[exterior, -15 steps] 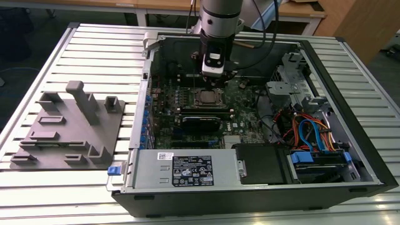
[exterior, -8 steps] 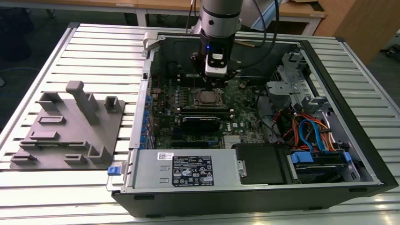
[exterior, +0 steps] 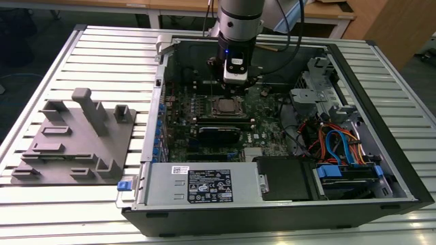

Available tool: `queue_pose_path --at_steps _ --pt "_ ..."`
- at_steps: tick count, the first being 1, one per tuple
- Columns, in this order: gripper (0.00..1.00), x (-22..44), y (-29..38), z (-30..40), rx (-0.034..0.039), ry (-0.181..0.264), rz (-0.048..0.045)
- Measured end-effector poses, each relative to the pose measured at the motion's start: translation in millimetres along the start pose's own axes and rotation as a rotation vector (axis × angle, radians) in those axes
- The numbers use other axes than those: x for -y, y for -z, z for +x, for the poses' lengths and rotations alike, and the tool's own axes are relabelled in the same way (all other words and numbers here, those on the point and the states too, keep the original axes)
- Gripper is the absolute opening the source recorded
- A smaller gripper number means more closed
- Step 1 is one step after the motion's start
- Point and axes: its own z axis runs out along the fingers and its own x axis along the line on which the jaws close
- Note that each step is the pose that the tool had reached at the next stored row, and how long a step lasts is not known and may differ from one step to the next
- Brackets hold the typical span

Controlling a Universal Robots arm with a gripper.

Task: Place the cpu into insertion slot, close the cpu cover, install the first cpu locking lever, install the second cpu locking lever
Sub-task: 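Install the first cpu locking lever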

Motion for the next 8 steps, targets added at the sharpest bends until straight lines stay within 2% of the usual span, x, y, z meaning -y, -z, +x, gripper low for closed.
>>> queue_pose_path --at_steps 8 --pt "0.1 0.0 6.5 -0.1 0.0 0.001 0.0001"
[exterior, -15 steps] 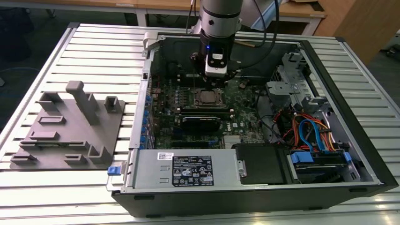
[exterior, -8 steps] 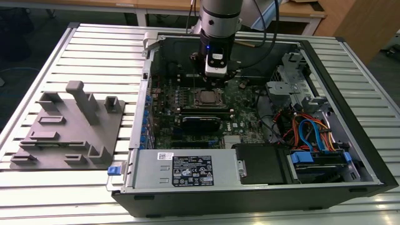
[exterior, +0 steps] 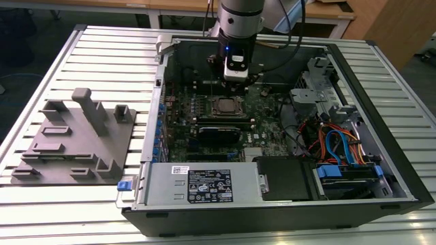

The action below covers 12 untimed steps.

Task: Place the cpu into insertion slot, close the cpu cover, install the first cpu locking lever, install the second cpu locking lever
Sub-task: 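Install the first cpu locking lever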

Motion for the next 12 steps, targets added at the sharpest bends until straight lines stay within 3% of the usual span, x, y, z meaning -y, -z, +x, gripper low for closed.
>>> queue_pose_path --at_steps 2,12 --pt "0.1 0.0 0.0 0.0 0.0 0.018 -0.0003" --pt "0.1 0.1 0.1 0.0 0.0 0.196 -0.002"
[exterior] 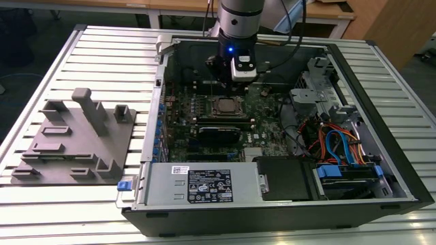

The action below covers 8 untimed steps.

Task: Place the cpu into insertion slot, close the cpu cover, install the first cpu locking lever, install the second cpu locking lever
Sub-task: 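Install the first cpu locking lever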

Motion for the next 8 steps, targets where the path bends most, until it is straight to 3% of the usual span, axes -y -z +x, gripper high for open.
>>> queue_pose_path --at_steps 5,8 --pt "0.1 0.0 0.0 0.0 0.0 0.077 -0.0009" --pt "0.1 0.1 0.0 0.2 0.0 0.091 -0.0011"
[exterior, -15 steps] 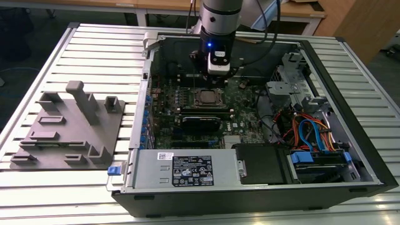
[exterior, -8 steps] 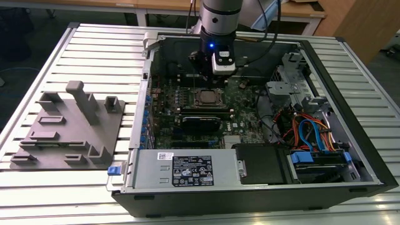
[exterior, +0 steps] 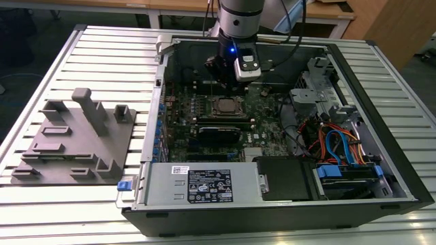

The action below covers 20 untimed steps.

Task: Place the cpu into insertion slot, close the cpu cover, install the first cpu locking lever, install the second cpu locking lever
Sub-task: 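Install the first cpu locking lever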

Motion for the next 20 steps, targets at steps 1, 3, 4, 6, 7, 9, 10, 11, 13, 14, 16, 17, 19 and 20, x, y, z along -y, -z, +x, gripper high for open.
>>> queue_pose_path --at_steps 1,3,4,6,7,9,10,11,13,14,16,17,19,20 --pt "0.1 0.0 0.0 0.1 0.0 0.0 0.0001" --pt "0.1 0.3 0.0 0.9 -0.0001 0.002 0.0" --pt "0.1 0.6 0.0 1.6 0.0 0.006 -0.0001" --pt "0.1 0.8 0.0 2.3 0.0 0.016 -0.0001" --pt "0.1 0.8 0.0 2.3 0.0 0.027 -0.0002" --pt "0.1 0.8 0.1 2.3 0.0 0.058 -0.0005" --pt "0.1 0.8 0.0 2.3 0.0 0.074 -0.0008" --pt "0.1 0.8 0.0 2.3 0.0 0.091 -0.001" --pt "0.1 0.8 0.0 2.3 0.0 0.125 -0.0013" --pt "0.1 0.8 0.0 2.3 0.0 0.143 -0.0015" --pt "0.1 0.8 0.0 2.3 0.0 0.18 -0.0019" --pt "0.1 0.8 0.0 2.3 0.0 0.197 -0.0021" --pt "0.1 0.8 0.0 2.3 0.0 0.225 -0.0024" --pt "0.1 0.8 0.0 2.3 0.0 0.236 -0.0025"
